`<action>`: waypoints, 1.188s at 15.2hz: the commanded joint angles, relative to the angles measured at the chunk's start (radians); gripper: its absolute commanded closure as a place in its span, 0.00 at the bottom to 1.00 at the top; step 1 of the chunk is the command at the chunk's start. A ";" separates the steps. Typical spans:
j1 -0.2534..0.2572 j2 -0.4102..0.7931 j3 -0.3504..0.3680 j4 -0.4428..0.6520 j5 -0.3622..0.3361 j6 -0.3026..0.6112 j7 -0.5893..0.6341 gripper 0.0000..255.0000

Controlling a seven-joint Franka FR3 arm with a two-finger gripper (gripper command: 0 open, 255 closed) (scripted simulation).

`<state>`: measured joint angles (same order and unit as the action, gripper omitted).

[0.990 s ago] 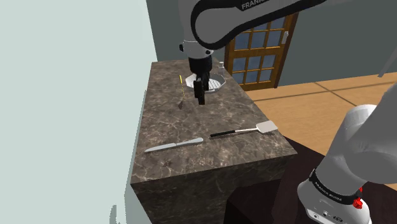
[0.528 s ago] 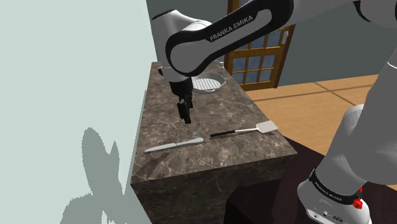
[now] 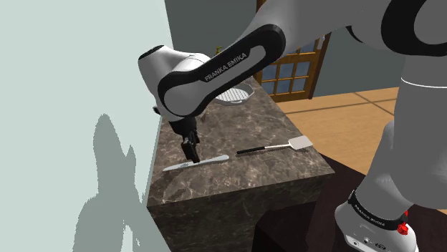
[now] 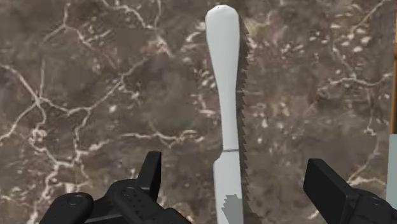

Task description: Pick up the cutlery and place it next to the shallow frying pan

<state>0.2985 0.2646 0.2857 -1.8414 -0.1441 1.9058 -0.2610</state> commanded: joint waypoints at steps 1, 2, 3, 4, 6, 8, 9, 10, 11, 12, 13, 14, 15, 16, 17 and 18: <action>0.008 0.028 0.002 0.003 -0.009 0.019 0.004 0.00; 0.007 0.030 0.002 -0.007 -0.010 0.032 0.005 0.00; 0.007 0.033 0.001 -0.017 -0.012 0.044 0.007 0.00; 0.006 0.036 0.000 -0.027 -0.014 0.057 0.008 0.00; 0.006 0.043 -0.002 -0.046 -0.017 0.082 0.010 0.00; 0.005 0.045 -0.002 -0.051 -0.018 0.089 0.011 0.00; 0.005 0.045 -0.002 -0.051 -0.018 0.089 0.011 0.00; 0.005 0.045 -0.002 -0.051 -0.018 0.089 0.011 0.00; 0.005 0.045 -0.002 -0.051 -0.018 0.089 0.011 0.00; 0.005 0.045 -0.002 -0.051 -0.018 0.089 0.011 0.00; 0.005 0.045 -0.002 -0.051 -0.018 0.089 0.011 0.00; 0.006 0.045 -0.002 -0.051 -0.018 0.089 0.011 0.00; 0.006 0.045 -0.002 -0.051 -0.018 0.089 0.011 0.00; 0.006 0.045 -0.002 -0.051 -0.018 0.089 0.011 1.00; 0.006 0.045 -0.002 -0.051 -0.018 0.089 0.011 1.00; 0.005 0.045 -0.002 -0.051 -0.018 0.089 0.011 1.00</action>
<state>0.3054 0.3024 0.2862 -1.8901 -0.1607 1.9949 -0.2504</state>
